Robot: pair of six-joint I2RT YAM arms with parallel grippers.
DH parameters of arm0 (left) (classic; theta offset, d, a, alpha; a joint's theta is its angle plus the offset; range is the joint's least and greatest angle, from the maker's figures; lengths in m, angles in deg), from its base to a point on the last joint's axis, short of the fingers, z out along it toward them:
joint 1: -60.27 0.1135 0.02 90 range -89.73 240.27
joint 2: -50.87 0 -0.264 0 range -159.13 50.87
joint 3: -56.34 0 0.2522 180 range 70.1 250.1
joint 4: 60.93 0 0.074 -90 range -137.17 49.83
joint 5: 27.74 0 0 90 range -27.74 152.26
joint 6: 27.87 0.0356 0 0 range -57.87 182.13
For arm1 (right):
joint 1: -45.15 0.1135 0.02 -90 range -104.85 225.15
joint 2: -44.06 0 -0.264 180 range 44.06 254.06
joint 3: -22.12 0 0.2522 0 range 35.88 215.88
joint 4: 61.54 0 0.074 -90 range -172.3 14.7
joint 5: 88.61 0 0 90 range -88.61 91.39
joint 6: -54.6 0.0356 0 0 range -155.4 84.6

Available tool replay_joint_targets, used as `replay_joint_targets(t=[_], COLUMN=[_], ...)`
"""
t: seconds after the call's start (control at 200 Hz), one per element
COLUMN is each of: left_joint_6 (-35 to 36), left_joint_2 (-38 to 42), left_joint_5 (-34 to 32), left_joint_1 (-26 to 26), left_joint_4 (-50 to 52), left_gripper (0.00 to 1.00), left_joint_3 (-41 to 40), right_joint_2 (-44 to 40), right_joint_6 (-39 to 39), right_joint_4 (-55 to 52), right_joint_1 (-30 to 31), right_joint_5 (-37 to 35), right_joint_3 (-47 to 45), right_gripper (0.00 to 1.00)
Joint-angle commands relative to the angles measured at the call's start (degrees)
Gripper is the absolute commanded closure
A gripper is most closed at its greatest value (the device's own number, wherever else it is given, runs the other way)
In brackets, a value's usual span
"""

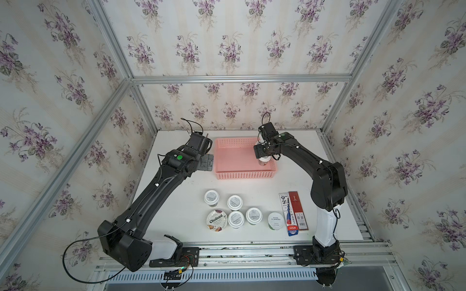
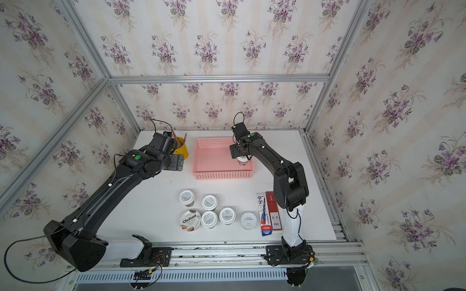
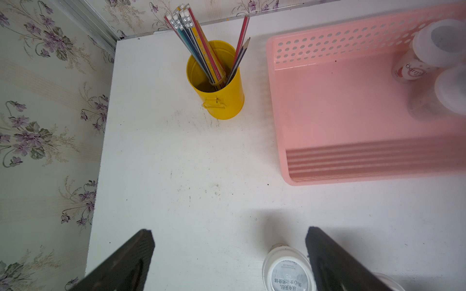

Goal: Put the yogurt in the basket
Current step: Pick up the yogurt from the center of the board.

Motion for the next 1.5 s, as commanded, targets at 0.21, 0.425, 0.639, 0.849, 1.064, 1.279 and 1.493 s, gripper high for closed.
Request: replay_joint_targets(t=[0.21,0.425,0.639,0.849,1.064,1.279,1.493], left_joint_6=[-1.57,-2.28,-2.30,-2.57,-2.43,-2.30,-2.22], left_joint_2=[-0.76,-2.37,-1.68,-1.41,-1.54,-1.50,-1.58], left_joint_5=[1.90,4.59,2.54,2.45,2.65,2.49,2.98], left_joint_1=[1.25,3.80,4.24,4.39,4.34,4.39,4.43], left_joint_4=[3.98,5.33,4.49,3.91,3.80,3.72,3.60], left_gripper=[0.01,0.01,0.01,0.01,0.01,0.01,0.01], left_joint_3=[1.59,1.75,0.29,-1.05,-1.40,-1.44,-1.39], right_joint_2=[-13.59,-19.91,-19.99,-18.16,-14.71,-12.26,-10.82], right_joint_6=[3.17,7.77,9.55,9.67,10.52,10.72,10.62], right_joint_4=[1.38,2.39,2.14,2.98,4.06,3.71,2.35], right_joint_1=[12.11,23.04,29.02,31.36,31.90,32.95,33.07], right_joint_5=[4.64,6.37,6.26,5.78,5.32,4.95,2.55], right_joint_3=[-14.94,-22.72,-24.91,-24.74,-23.18,-22.53,-22.19], right_gripper=[0.18,0.18,0.10,0.06,0.11,0.11,0.11])
